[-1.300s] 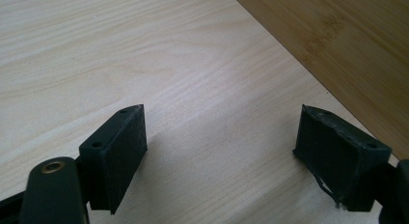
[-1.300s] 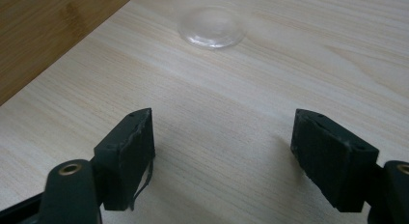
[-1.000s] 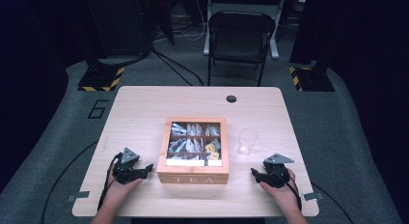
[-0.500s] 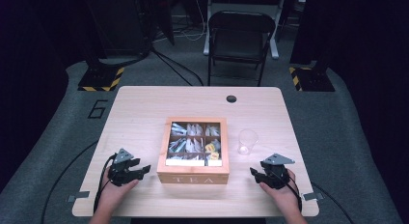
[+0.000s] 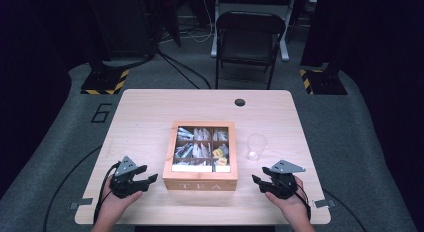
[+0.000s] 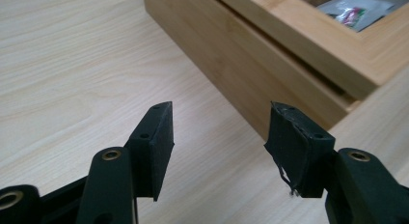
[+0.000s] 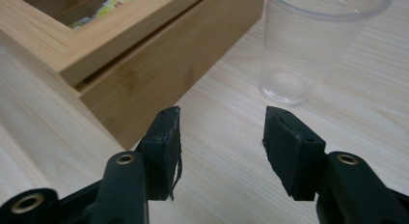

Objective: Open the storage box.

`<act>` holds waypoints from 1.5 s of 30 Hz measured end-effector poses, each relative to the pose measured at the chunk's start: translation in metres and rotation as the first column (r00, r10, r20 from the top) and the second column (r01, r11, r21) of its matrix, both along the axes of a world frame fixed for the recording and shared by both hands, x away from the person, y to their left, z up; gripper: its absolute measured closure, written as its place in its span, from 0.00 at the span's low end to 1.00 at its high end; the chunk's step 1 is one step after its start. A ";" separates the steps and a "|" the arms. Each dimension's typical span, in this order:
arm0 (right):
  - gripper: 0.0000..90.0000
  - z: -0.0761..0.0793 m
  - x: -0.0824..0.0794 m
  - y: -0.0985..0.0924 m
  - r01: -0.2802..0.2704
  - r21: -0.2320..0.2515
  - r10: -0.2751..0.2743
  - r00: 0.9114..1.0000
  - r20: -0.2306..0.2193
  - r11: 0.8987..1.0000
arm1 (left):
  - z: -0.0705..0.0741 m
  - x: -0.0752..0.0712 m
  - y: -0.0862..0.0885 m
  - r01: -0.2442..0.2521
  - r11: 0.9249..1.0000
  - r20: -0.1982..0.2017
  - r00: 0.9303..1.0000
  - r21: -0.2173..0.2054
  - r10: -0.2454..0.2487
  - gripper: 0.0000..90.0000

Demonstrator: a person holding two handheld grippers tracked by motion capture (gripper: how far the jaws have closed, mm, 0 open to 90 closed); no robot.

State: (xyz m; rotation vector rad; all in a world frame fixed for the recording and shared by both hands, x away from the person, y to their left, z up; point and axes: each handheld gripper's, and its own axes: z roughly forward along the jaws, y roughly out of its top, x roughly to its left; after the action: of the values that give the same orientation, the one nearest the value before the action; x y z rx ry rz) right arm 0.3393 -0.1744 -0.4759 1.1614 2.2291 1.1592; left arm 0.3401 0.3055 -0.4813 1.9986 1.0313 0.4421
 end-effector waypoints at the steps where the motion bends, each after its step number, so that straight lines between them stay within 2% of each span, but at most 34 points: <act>1: 0.51 0.001 -0.001 0.001 0.000 -0.004 0.000 1.000 0.007 1.000 | 0.000 0.000 0.000 0.000 1.000 0.000 1.000 0.000 0.000 0.47; 3: 0.53 0.004 -0.002 0.004 -0.022 0.001 0.022 1.000 0.004 1.000 | 0.003 -0.003 0.001 0.001 1.000 0.015 1.000 0.009 -0.001 0.47; 9: 0.57 0.011 -0.010 0.014 -0.077 -0.007 0.077 0.997 0.022 0.997 | 0.006 -0.011 0.002 0.015 1.000 -0.009 1.000 -0.026 -0.015 0.48; 12: 0.57 0.012 -0.012 0.017 -0.099 -0.001 0.099 0.995 0.034 0.995 | 0.006 -0.014 0.001 0.031 0.999 -0.020 0.999 -0.017 -0.031 0.48; 15: 0.58 0.011 -0.012 0.019 -0.108 0.014 0.108 0.994 0.032 0.994 | 0.006 -0.015 -0.001 0.054 0.998 -0.023 0.998 -0.012 -0.054 0.48; 16: 0.59 0.011 -0.012 0.019 -0.116 0.018 0.116 0.993 0.026 0.993 | 0.006 -0.015 -0.002 0.048 0.999 -0.015 0.999 -0.016 -0.048 0.48; 22: 0.63 0.010 -0.015 0.025 -0.155 0.024 0.154 0.988 0.016 0.988 | 0.005 -0.015 -0.007 0.082 0.997 -0.032 0.996 -0.013 -0.082 0.52; 27: 0.63 0.008 -0.016 0.030 -0.180 0.030 0.180 0.984 0.009 0.983 | 0.005 -0.016 -0.011 0.102 0.995 -0.015 0.995 -0.007 -0.102 0.53; 31: 0.63 0.007 -0.015 0.036 -0.196 0.030 0.196 0.981 0.009 0.980 | 0.006 -0.016 -0.013 0.142 0.990 -0.012 0.990 -0.007 -0.142 0.55; 34: 0.64 0.006 -0.014 0.040 -0.210 0.030 0.209 0.978 0.012 0.977 | 0.004 -0.017 -0.017 0.142 0.990 0.000 0.990 -0.012 -0.142 0.56; 38: 0.65 0.004 -0.012 0.043 -0.219 0.021 0.219 0.976 0.000 0.975 | 0.004 -0.016 -0.022 0.159 0.987 -0.006 0.987 -0.021 -0.159 0.60; 39: 0.65 0.004 -0.012 0.044 -0.218 0.020 0.219 0.976 0.000 0.976 | 0.004 -0.016 -0.024 0.155 0.988 0.005 0.988 -0.021 -0.155 0.60; 45: 0.70 0.003 -0.010 0.045 -0.234 0.043 0.234 0.972 0.002 0.971 | 0.003 -0.015 -0.029 0.167 0.986 0.001 0.986 -0.020 -0.167 0.66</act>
State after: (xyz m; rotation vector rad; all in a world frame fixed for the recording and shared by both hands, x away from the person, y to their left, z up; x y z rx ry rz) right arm 0.3289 -0.1290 -0.4726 0.9333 2.4046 1.3014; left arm 0.3255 0.2761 -0.4784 2.0476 0.8571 0.3391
